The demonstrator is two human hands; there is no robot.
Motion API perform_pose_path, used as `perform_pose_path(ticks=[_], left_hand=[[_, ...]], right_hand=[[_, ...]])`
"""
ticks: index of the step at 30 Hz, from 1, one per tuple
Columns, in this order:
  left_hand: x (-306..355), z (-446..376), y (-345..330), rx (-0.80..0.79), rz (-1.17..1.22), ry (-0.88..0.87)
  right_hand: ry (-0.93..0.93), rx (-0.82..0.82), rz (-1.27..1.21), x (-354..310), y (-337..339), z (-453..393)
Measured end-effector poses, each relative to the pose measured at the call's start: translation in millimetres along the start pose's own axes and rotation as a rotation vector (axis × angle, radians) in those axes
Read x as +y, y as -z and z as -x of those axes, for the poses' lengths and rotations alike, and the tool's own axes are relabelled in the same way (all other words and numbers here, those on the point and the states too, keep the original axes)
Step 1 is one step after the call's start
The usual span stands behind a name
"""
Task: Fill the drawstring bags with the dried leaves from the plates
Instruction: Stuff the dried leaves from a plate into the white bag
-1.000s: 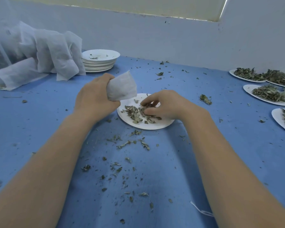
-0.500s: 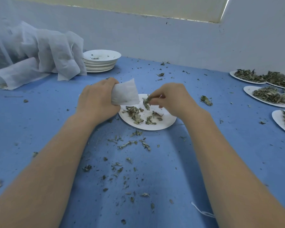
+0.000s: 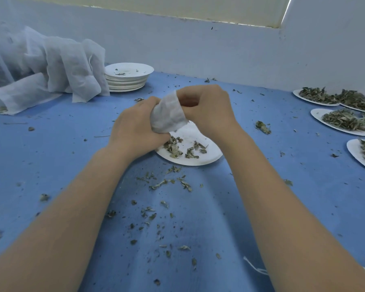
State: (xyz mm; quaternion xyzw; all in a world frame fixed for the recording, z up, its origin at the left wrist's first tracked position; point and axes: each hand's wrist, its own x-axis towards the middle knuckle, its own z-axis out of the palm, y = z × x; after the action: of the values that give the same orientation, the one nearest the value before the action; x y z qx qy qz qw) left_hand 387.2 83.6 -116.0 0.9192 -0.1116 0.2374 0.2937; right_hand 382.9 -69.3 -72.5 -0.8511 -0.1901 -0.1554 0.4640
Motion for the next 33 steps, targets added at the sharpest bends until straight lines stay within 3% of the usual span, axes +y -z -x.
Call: perform_pose_path(ticks=[2,5,10,12,17,20,23,25,28,33], left_hand=[[-0.9,0.1,1.6,0.027,0.062,0.015],[2.4,1.7,2.3,0.068,0.156,-0.023],[14.5,4.2,-1.2,0.133,0.153,-0.108],[15.3,2.6,-0.4,0.122,0.125,-0.117],[6.2,-1.2,8.0,0.039,-0.018,-0.049],[-5.8,-4.0,13.4,0.02,-0.114,-0.008],[-14.6,-4.4,16.0,0.033,-0.097,0.067],[-18.6,-3.8,15.9,0.051,-0.056,0.093],[-21.6,-3.5,16.4,0.077,-0.027,0.11],[-27.4,-3.8,19.8,0.133,0.056,0.189]], right_hand=[[0.002,-0.105,-0.048,-0.4,3.0,0.5],[0.004,-0.22,0.086,-1.8,2.5,0.2],[0.015,0.006,0.262,-6.6,-11.1,0.9],[-0.014,0.021,0.31,-6.5,-11.6,-0.8],[-0.063,-0.3,0.222,-4.3,0.4,-0.6],[-0.088,-0.169,0.034,3.9,2.4,-1.7],[-0.242,-0.092,-0.033,17.5,-10.5,-7.4],[-0.288,-0.157,0.15,25.0,-20.7,-10.2],[-0.185,-0.317,0.474,28.7,-31.2,-13.6],[-0.05,-0.475,0.643,26.8,-25.1,-8.7]])
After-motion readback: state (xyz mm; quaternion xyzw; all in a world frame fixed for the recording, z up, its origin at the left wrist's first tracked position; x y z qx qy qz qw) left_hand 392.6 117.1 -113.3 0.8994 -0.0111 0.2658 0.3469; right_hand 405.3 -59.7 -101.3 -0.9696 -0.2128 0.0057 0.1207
